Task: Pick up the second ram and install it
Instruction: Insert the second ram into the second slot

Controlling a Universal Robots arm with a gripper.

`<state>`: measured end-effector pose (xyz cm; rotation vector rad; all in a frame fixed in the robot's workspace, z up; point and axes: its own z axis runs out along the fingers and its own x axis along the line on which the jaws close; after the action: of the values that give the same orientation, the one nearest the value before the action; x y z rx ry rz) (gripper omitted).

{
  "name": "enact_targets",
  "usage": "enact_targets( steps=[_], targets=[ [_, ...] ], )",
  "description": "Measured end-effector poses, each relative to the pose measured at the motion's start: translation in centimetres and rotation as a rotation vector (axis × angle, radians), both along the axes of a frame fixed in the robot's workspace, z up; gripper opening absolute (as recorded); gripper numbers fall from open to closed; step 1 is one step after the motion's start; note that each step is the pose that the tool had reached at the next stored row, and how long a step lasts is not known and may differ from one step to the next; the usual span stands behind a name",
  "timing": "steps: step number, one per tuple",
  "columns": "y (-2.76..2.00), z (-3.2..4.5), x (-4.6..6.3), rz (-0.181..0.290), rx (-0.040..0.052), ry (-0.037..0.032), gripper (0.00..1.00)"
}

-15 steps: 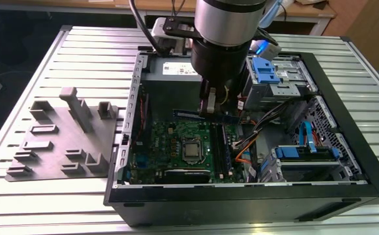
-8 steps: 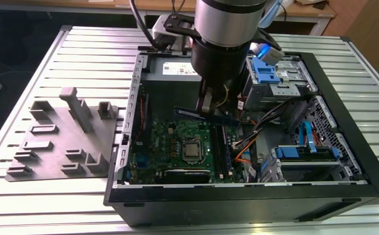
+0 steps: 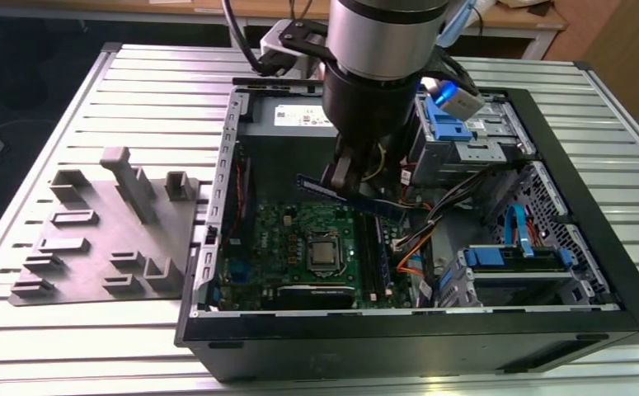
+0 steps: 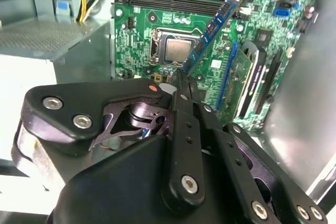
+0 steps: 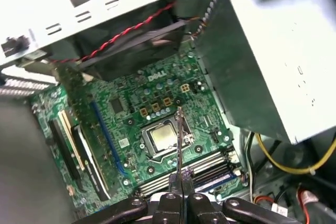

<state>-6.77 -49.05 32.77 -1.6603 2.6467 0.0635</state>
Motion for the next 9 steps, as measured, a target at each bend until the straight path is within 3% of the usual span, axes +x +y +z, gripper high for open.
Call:
enact_targets(
  steps=[9],
  targets=[
    [0.0,-0.09,0.0,-0.163,0.0,0.0,0.08]
  ],
)
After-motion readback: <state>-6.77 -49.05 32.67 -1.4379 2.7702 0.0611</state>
